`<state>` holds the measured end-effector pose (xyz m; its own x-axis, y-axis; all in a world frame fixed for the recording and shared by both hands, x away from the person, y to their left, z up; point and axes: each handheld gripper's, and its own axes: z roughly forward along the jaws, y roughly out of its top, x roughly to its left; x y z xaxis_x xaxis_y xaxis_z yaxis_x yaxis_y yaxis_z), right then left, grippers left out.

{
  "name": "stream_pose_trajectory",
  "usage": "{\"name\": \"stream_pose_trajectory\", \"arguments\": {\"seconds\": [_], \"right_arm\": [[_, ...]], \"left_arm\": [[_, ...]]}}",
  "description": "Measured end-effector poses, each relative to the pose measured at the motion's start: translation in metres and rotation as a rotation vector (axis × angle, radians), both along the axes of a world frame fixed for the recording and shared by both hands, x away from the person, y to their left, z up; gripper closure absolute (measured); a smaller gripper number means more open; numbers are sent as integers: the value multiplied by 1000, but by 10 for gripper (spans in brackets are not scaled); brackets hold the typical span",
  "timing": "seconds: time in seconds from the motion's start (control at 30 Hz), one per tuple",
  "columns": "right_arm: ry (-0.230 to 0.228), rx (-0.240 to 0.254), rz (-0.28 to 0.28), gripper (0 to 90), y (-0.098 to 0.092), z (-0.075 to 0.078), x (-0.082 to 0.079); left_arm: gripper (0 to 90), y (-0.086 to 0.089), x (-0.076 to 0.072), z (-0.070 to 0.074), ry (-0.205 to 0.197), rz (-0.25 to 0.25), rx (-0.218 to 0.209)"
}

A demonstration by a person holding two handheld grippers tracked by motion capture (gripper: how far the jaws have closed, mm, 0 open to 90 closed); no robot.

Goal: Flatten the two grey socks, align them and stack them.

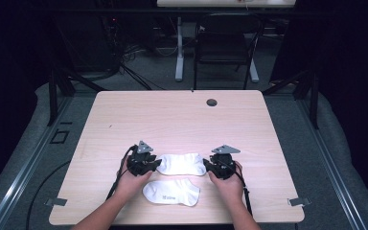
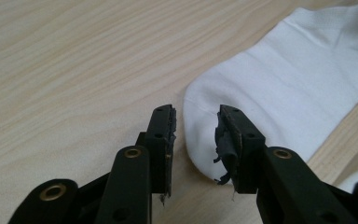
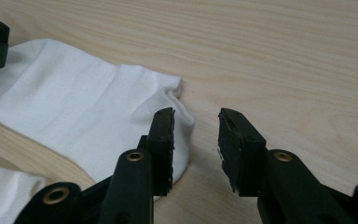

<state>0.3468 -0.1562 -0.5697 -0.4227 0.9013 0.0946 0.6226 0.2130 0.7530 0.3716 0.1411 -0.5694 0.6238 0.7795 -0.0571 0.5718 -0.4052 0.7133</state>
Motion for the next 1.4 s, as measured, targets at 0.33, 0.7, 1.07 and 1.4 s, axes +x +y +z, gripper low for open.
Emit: {"name": "stream_pose_trajectory", "arguments": {"seconds": [0.33, 0.7, 1.07, 1.4], "right_arm": [[28, 30, 5, 586, -5, -7, 5], [43, 49, 60, 858, 4, -6, 4], [11, 71, 86, 865, 5, 8, -2], [-1, 100, 95, 866, 9, 20, -8]], "left_arm": [[664, -2, 7, -6, 24, 5, 16], [884, -5, 6, -5, 24, -16, 8], [895, 1, 2, 6, 17, -23, -15], [895, 11, -8, 23, -3, -32, -51]]}}
